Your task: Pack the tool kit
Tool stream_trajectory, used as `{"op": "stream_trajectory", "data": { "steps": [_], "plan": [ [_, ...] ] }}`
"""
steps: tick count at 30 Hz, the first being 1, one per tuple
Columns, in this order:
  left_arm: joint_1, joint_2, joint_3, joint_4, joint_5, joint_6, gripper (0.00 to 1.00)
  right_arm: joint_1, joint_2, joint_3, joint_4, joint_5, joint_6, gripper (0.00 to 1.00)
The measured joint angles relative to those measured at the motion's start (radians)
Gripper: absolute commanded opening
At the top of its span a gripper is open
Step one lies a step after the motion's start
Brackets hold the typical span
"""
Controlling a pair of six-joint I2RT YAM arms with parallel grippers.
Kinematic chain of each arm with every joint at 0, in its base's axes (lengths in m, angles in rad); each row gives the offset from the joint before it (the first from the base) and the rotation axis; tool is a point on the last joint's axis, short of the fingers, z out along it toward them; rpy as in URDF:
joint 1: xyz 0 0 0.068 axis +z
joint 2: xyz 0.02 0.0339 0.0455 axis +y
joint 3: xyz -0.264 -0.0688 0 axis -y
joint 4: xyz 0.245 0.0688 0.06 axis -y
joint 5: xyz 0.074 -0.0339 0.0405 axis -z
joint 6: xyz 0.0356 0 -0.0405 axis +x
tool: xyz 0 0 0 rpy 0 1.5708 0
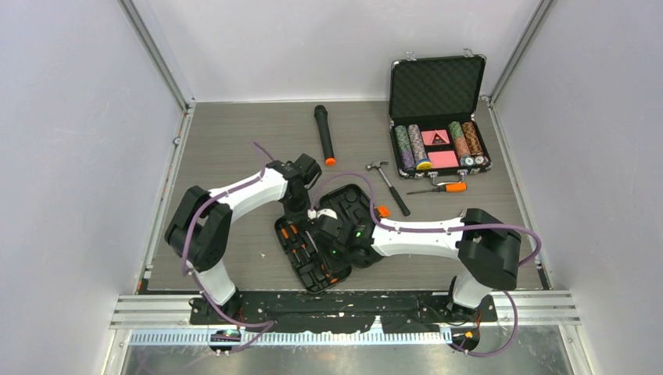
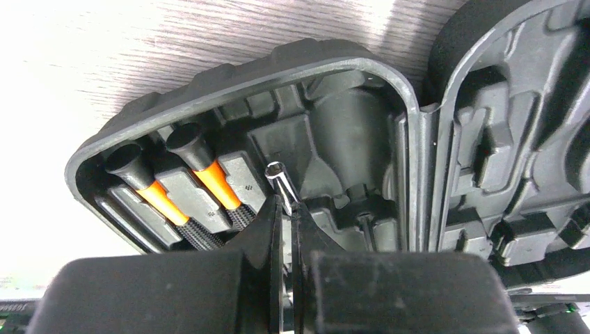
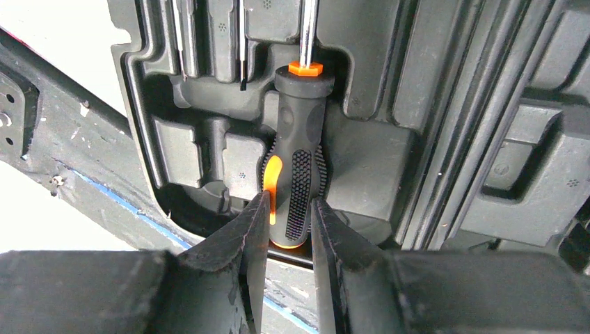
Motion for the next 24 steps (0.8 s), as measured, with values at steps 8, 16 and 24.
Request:
{"op": "stream_trajectory", "data": {
  "steps": [8,16,24],
  "plan": [
    [-0.016,0.130,0.129,-0.138,-0.010,0.028,0.00,-0.002,0.015,0.024,-0.027,-0.004,-0.006,0.06],
    [-0.023,0.180,0.190,-0.203,-0.025,0.020,0.00,0.003,0.041,0.067,-0.072,-0.004,-0.019,0.06],
    [-0.021,0.136,0.126,-0.139,-0.023,-0.023,0.00,0.005,0.045,0.070,-0.074,-0.006,-0.027,0.06]
  ]
}}
